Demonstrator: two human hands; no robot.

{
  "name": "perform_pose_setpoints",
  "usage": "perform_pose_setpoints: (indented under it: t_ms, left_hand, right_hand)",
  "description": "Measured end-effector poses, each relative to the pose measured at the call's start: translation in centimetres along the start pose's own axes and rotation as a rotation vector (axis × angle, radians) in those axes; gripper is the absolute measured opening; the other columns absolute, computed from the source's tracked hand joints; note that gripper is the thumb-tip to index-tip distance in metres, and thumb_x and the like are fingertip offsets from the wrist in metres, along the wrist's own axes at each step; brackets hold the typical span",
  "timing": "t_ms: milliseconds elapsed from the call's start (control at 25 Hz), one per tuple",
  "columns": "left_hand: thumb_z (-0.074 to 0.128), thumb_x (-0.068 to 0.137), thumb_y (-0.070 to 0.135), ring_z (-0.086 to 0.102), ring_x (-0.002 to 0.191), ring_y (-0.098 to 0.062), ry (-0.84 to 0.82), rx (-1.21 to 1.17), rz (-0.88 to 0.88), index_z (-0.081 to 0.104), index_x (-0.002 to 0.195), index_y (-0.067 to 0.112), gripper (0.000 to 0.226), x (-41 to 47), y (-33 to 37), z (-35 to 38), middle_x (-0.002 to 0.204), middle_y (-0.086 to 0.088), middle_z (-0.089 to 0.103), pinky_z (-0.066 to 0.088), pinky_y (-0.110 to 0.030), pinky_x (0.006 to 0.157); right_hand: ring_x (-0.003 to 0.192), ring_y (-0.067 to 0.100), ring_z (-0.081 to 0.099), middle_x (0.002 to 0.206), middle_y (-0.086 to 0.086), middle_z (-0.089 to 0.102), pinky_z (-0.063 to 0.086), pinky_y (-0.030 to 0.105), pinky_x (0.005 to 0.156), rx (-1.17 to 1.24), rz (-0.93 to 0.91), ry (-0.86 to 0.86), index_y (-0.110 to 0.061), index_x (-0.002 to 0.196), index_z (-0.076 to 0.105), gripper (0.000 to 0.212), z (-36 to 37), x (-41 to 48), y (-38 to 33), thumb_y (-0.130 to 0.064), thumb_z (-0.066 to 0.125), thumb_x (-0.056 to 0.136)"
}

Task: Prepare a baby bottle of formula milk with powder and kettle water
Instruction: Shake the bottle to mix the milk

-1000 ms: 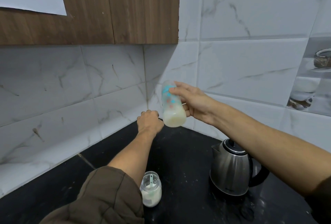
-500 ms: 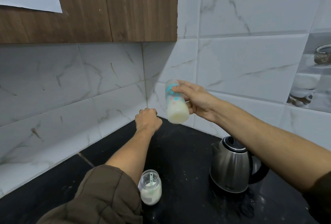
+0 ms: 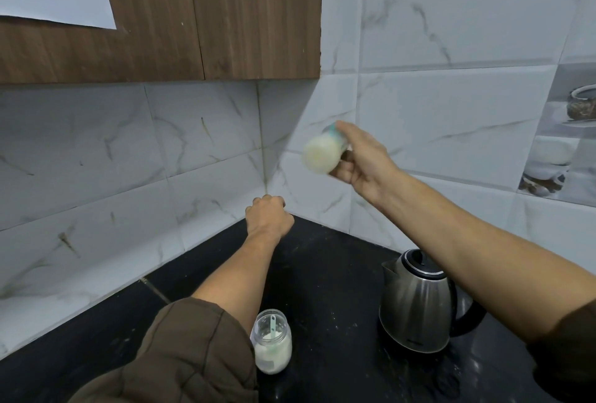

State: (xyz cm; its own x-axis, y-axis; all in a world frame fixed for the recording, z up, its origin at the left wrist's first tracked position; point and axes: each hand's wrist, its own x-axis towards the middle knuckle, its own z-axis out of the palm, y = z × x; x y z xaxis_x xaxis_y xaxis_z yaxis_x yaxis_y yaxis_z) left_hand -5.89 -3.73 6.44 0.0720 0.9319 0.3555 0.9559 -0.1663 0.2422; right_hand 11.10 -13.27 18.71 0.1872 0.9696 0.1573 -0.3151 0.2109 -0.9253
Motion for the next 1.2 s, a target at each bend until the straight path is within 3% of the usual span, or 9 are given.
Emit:
perform_pose_setpoints:
  t_ms: [80,160,240,320,440,640,840,1040,1200]
  left_hand:
    - [0.054,0.087,0.011,0.061,0.11,-0.028,-0.001,0.011,-0.003,0.072,0.123,0.016,0.041,0.1,-0.4,0.1,0.117,-0.007,0.07,0.053,-0.042,0.093]
    - [0.054,0.087,0.012,0.061,0.108,-0.028,-0.002,0.014,-0.009,0.072,0.121,0.015,0.039,0.2,-0.5,0.1,0.115,-0.008,0.07,0.053,-0.042,0.091]
    - [0.055,0.088,0.013,0.06,0.106,-0.029,0.005,0.015,-0.011,0.072,0.12,0.014,0.037,0.1,-0.3,0.1,0.113,-0.009,0.069,0.053,-0.042,0.089]
    - [0.054,0.087,0.012,0.061,0.108,-0.028,-0.002,0.016,-0.004,0.072,0.122,0.016,0.039,0.1,-0.3,0.1,0.115,-0.008,0.07,0.053,-0.041,0.091]
    - [0.053,0.087,0.012,0.06,0.11,-0.028,-0.011,0.01,-0.007,0.072,0.123,0.017,0.041,0.1,-0.7,0.3,0.117,-0.007,0.07,0.053,-0.041,0.092]
    - [0.057,0.088,0.014,0.059,0.103,-0.028,0.004,-0.017,-0.031,0.07,0.117,0.012,0.032,0.2,-0.3,0.2,0.108,-0.009,0.067,0.053,-0.042,0.088]
    - [0.053,0.088,0.012,0.059,0.112,-0.028,-0.01,0.006,-0.012,0.071,0.125,0.016,0.041,0.3,-0.8,0.1,0.119,-0.007,0.069,0.053,-0.042,0.094]
    - [0.055,0.089,0.013,0.06,0.107,-0.028,0.0,0.006,-0.016,0.072,0.122,0.014,0.037,0.2,-0.3,0.0,0.113,-0.008,0.069,0.054,-0.043,0.092]
    - [0.054,0.089,0.012,0.061,0.111,-0.027,-0.004,-0.003,0.004,0.071,0.128,0.017,0.043,0.2,-0.1,-0.1,0.121,-0.007,0.07,0.053,-0.043,0.096]
  right_hand:
    - [0.071,0.026,0.08,0.109,0.015,0.07,0.064,0.036,0.059,0.057,0.023,0.058,-0.014,0.128,0.062,0.037,-0.1,0.5,-0.5,-0.031,0.073,0.098]
    - [0.071,0.028,0.08,0.105,0.014,0.074,0.063,0.035,0.057,-0.12,0.04,-0.097,-0.027,0.118,0.072,0.025,0.0,-0.1,0.0,-0.033,0.076,0.094]
    - [0.072,0.03,0.079,0.102,0.012,0.079,0.062,0.035,0.056,-0.251,0.002,-0.24,-0.037,0.12,0.074,0.037,0.0,-0.8,0.8,-0.036,0.083,0.084]
    - [0.073,0.031,0.08,0.114,0.014,0.077,0.063,0.036,0.058,-0.163,-0.021,-0.105,-0.027,0.142,0.06,0.063,0.0,-0.3,0.4,-0.035,0.085,0.085]
    - [0.079,0.033,0.081,0.13,0.016,0.067,0.066,0.042,0.064,0.036,-0.011,0.109,-0.017,0.152,0.049,0.068,-0.5,0.8,-0.2,-0.03,0.081,0.093]
    - [0.071,0.03,0.079,0.102,0.01,0.081,0.061,0.033,0.054,-0.251,-0.006,-0.309,-0.035,0.128,0.068,0.048,-0.1,-1.1,1.3,-0.036,0.085,0.084]
    - [0.075,0.03,0.08,0.121,0.019,0.07,0.064,0.037,0.06,0.103,-0.003,0.061,-0.017,0.122,0.061,0.034,-0.2,0.4,-0.1,-0.03,0.077,0.095]
    - [0.074,0.029,0.079,0.104,0.01,0.08,0.062,0.034,0.057,-0.208,-0.022,-0.273,-0.033,0.118,0.073,0.034,-0.2,-0.7,0.7,-0.036,0.082,0.085]
    - [0.076,0.029,0.08,0.124,0.019,0.071,0.064,0.037,0.06,0.08,-0.001,0.025,-0.015,0.132,0.061,0.045,0.1,0.7,-0.4,-0.031,0.078,0.094]
